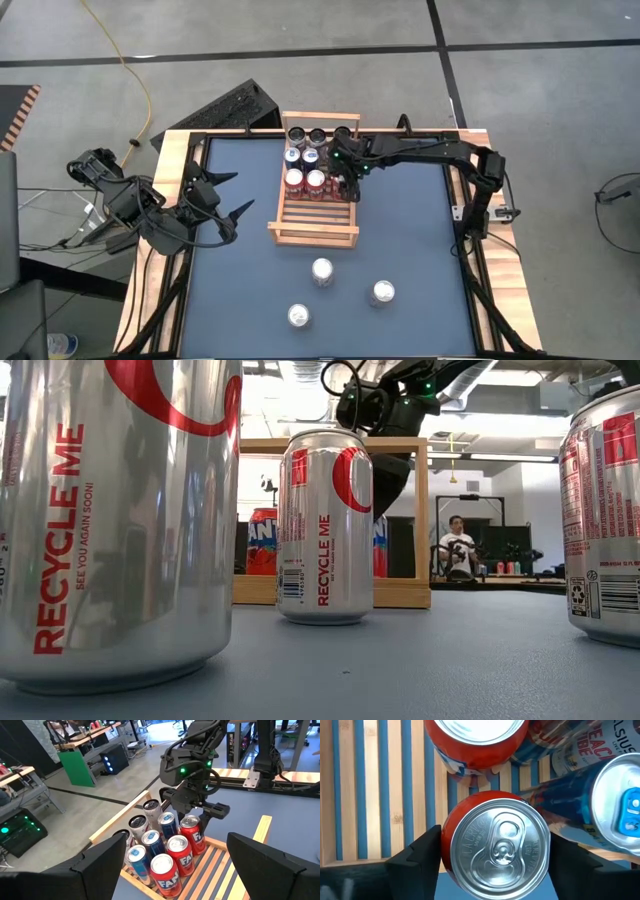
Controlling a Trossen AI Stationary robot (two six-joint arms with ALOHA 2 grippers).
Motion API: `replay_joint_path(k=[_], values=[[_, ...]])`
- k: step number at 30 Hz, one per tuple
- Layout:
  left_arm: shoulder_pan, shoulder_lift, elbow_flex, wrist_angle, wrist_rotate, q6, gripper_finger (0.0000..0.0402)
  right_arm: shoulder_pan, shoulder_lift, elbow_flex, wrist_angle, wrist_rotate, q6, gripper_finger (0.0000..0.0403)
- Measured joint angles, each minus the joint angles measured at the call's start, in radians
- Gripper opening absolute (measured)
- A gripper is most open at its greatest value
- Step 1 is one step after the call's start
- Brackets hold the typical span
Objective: Place canned beverage on shelf
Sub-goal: Put the orange soda can on the shelf aligned with the other orange soda cans, then put the top silver can on the shelf
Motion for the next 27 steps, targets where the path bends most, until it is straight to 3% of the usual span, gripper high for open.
replay_joint_path(k=[8, 27], values=[[0.000, 0.000, 0.000, 0.000, 0.000, 0.000, 0.0334, 0.001, -0.001, 0.000, -0.001, 0.003, 0.005, 0.0344], [0.000, 0.000, 0.000, -0.001, -0.006, 0.001, 0.0334, 0.010, -0.024, 0.044, -0.085, 0.029, 0.011, 0.0342]])
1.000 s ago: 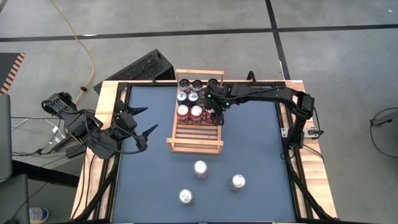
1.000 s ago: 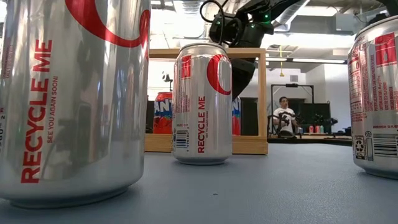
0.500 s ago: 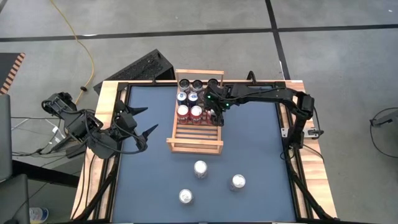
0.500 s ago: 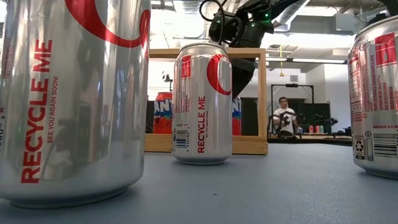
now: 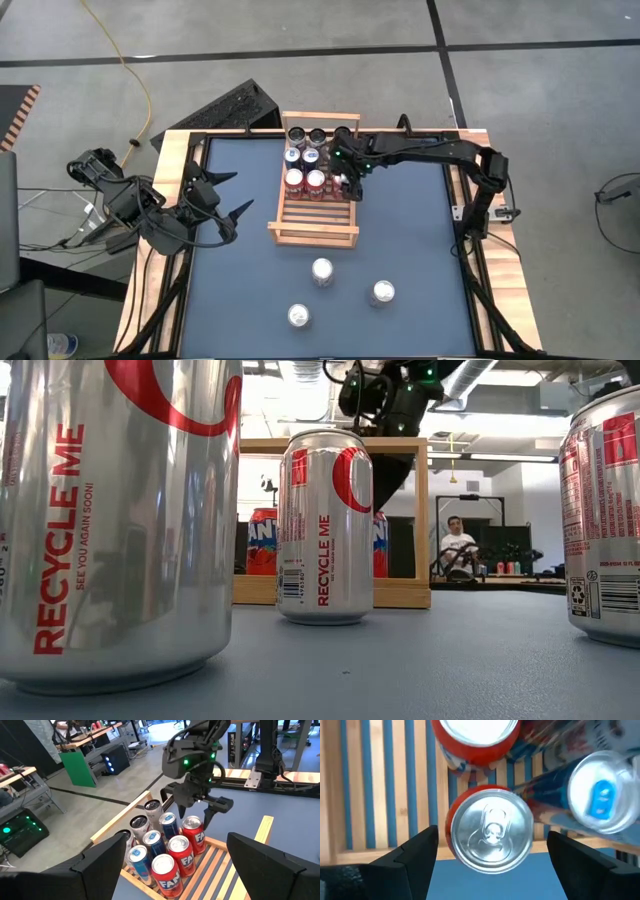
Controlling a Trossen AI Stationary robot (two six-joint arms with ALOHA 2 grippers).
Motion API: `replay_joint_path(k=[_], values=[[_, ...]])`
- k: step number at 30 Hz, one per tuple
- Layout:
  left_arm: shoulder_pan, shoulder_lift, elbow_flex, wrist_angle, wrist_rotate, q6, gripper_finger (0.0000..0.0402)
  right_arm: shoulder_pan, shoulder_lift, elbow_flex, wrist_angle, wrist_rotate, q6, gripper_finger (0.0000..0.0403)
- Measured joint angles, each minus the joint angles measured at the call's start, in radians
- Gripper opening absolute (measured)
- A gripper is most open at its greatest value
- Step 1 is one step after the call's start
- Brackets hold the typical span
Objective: Place canned beverage on shelf
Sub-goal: Put the top silver can on the shelf
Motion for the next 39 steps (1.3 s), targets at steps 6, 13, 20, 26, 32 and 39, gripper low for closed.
replay_joint_path(k=[6, 13, 20, 26, 32, 39], values=[[0.000, 0.000, 0.000, 0.000, -0.001, 0.000, 0.0334, 0.012, 0.001, 0.096, -0.117, -0.001, -0.005, 0.0343], [0.000, 0.000, 0.000, 0.000, 0.004, 0.000, 0.0334, 0.016, 0.002, 0.289, -0.411, 0.000, 0.016, 0.0343], [0.000, 0.000, 0.000, 0.000, 0.066, 0.002, 0.0334, 0.092, -0.120, 0.376, -0.702, -0.003, 0.175, 0.0338], [0.001, 0.001, 0.000, 0.002, 0.195, -0.019, 0.0334, 0.270, -0.421, 0.207, -0.658, 0.060, 0.473, 0.0338], [0.016, 0.107, 0.000, 0.131, 0.418, 0.135, 0.0334, 0.540, -0.662, -0.016, -0.525, 0.292, 0.825, 0.0338], [0.044, 0.327, -0.001, 0.424, 0.448, 0.336, 0.0334, 0.748, -0.768, -0.261, -0.363, 0.456, 1.010, 0.0338]])
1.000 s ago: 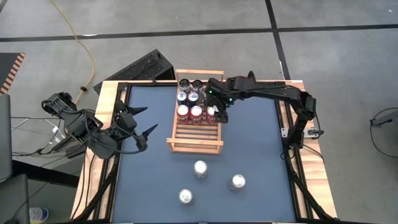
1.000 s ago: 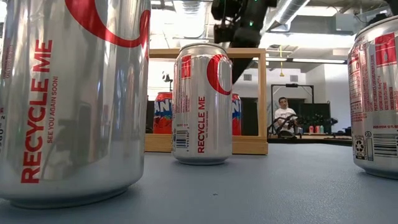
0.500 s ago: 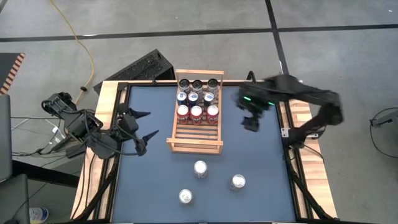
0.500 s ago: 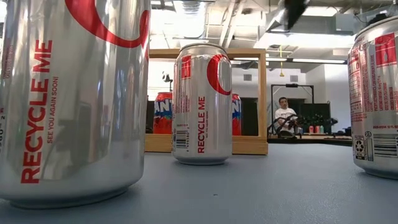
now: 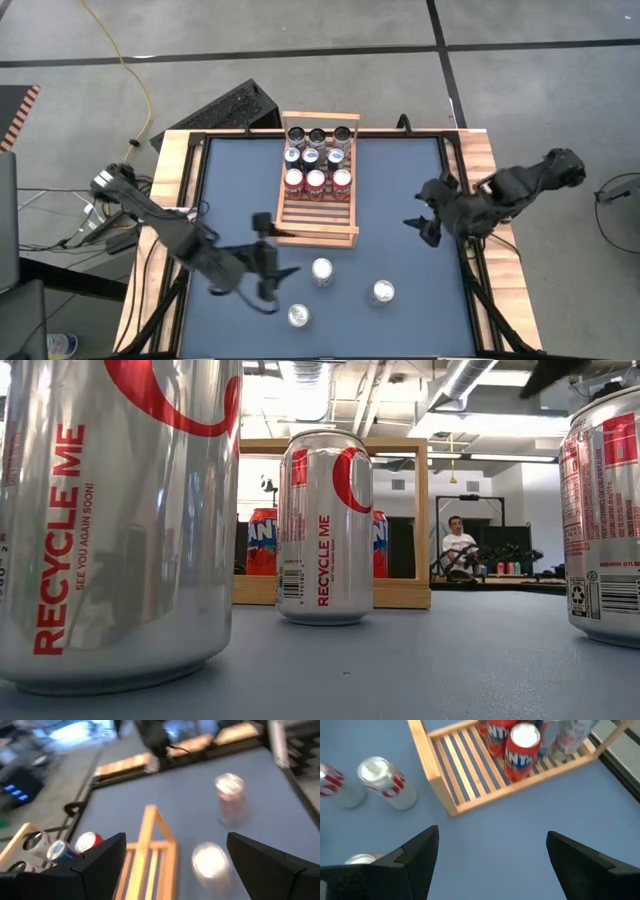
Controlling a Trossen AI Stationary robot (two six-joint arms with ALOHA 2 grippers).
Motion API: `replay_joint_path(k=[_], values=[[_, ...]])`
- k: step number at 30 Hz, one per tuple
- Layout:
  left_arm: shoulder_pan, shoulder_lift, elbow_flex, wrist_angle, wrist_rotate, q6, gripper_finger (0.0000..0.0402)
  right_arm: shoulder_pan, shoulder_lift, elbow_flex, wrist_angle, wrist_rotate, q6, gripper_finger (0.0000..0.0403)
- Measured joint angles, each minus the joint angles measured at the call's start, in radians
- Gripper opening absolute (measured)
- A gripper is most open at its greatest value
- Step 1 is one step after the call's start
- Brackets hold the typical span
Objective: Place canned beverage on shelf
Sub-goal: Put the top silver can on the shelf
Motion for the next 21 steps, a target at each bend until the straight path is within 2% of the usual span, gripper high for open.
replay_joint_path(k=[3, 8, 16, 21], values=[[0.039, 0.082, 0.000, 0.073, -0.026, -0.067, 0.0334, 0.045, 0.012, -0.076, 0.015, 0.021, 0.058, 0.0337], [0.075, 0.226, 0.015, 0.099, 0.020, -0.315, 0.0334, 0.086, 0.071, -0.164, 0.046, 0.024, 0.085, 0.0337], [0.064, 0.416, 0.158, 0.102, -0.028, -0.356, 0.0334, 0.137, 0.156, -0.183, 0.071, 0.020, 0.093, 0.0337], [0.063, 0.509, 0.229, 0.027, -0.096, -0.473, 0.0334, 0.165, 0.190, -0.183, 0.117, 0.021, 0.098, 0.0337]])
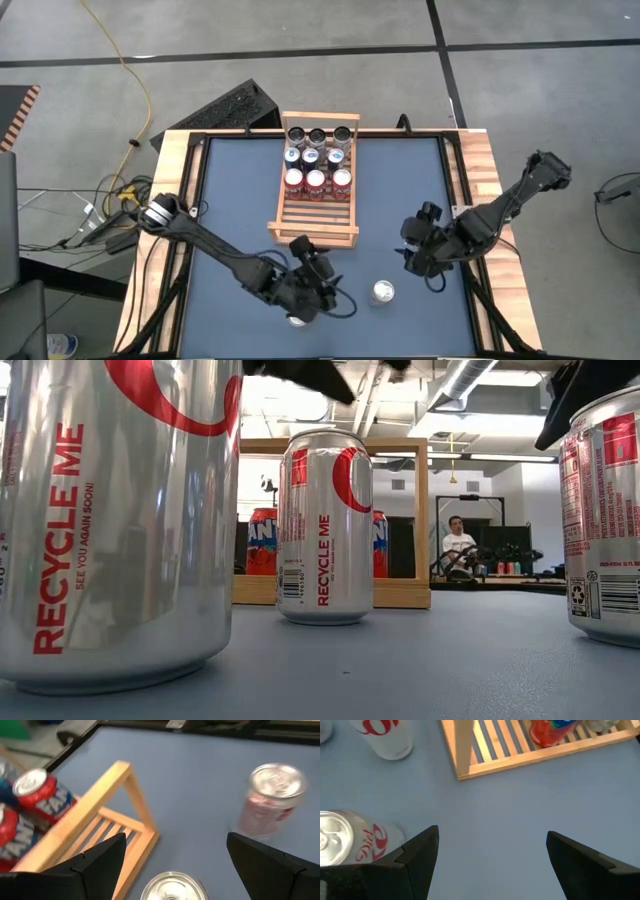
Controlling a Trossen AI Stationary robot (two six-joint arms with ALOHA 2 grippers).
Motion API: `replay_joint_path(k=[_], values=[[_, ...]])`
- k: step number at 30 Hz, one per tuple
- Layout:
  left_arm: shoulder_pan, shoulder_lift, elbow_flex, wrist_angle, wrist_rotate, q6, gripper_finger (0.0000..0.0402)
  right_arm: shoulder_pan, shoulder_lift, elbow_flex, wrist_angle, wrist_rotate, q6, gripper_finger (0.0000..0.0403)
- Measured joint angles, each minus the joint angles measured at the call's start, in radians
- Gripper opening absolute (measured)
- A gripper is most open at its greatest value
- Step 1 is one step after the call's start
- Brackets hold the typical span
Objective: Place canned beverage on shelf
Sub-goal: Put the top silver can on the shelf
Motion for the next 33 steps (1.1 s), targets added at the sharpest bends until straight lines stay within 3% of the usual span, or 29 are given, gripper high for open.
replay_joint_path(k=[11, 29, 33], values=[[-0.010, 0.067, 0.042, -0.164, -0.014, -0.204, 0.0334, 0.061, 0.032, 0.000, 0.016, 0.045, 0.029, 0.0337], [-0.015, 0.147, 0.040, -0.207, -0.003, -0.282, 0.0334, 0.058, 0.029, 0.000, 0.028, 0.059, 0.028, 0.0337], [-0.002, 0.146, 0.040, -0.211, 0.056, -0.277, 0.0318, 0.058, 0.029, 0.000, 0.028, 0.065, 0.028, 0.0337]])
